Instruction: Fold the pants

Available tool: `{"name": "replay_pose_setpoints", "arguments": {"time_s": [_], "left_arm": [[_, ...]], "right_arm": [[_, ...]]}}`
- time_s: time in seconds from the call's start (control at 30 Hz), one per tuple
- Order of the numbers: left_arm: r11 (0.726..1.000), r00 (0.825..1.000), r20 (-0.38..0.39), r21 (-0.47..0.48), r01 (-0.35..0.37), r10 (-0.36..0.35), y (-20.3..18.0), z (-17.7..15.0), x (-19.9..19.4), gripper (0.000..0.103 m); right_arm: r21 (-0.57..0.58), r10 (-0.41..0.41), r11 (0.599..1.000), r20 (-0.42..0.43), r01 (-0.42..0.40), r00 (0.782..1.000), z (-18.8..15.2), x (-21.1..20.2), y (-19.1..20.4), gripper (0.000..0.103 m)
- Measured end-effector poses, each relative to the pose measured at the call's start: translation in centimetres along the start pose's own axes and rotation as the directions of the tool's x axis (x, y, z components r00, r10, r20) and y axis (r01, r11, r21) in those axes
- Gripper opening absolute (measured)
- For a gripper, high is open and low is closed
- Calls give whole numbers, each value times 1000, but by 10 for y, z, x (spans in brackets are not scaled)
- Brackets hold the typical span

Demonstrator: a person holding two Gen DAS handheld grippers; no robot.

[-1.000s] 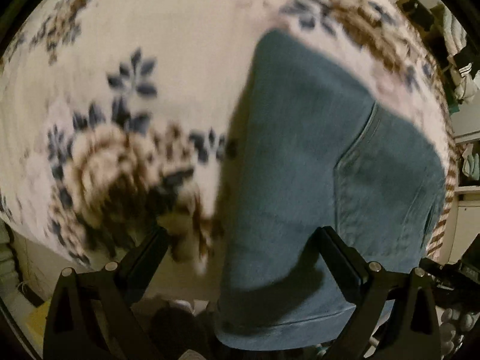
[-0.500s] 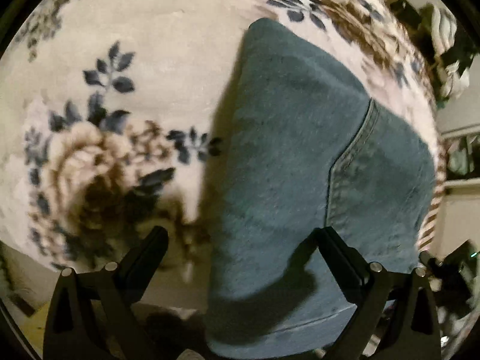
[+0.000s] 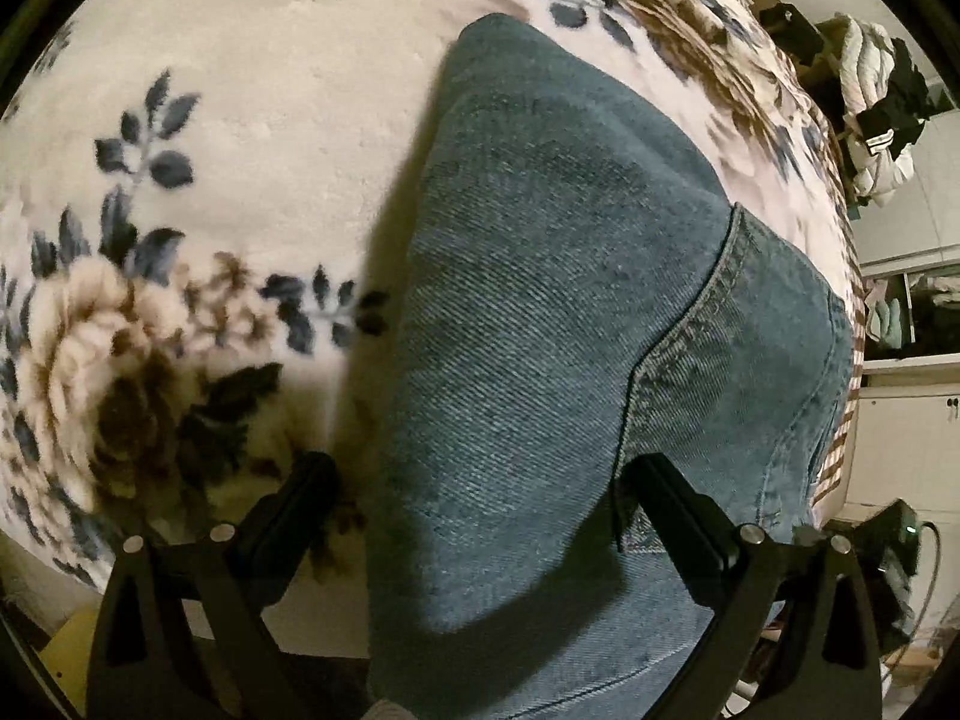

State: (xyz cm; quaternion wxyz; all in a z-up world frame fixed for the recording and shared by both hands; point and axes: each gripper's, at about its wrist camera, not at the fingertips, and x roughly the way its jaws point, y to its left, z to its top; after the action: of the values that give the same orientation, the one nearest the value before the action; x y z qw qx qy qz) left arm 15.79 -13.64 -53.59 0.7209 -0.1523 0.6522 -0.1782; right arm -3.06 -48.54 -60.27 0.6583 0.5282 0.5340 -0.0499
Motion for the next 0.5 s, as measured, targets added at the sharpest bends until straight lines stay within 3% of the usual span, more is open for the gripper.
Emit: {"name": "replay_pose_setpoints", "arguments": {"time_s": [0.17,0.23,0.27,0.37,0.47,0.5], "left_arm": [[1000,1000,-6,15,8,-8,0,0,1,103],[1000,1000,-8,20,13,-12,1,1,1,103],[1000,1000,-9,21,17,-17,2,1,1,103],[999,1000,-8,22,24,-24,5,0,1,103],[999,999,-4,18,33,-33,8,-1,1,103],[999,999,-1,17,36,-36,9,-1,1,103]], "right_arm": [[20,6,1000,53,-7,999,-4,10,3,81],[-7,74,997,92,-73,993,-11,1,7,53],[-12,114,994,101,-113,988,-14,-4,11,52],[-27,161,987,110,-159,981,-15,-6,20,52],[-25,83,996,51,-82,995,-2,20,16,66],[-12,125,992,50,-124,991,2,25,13,71]]}}
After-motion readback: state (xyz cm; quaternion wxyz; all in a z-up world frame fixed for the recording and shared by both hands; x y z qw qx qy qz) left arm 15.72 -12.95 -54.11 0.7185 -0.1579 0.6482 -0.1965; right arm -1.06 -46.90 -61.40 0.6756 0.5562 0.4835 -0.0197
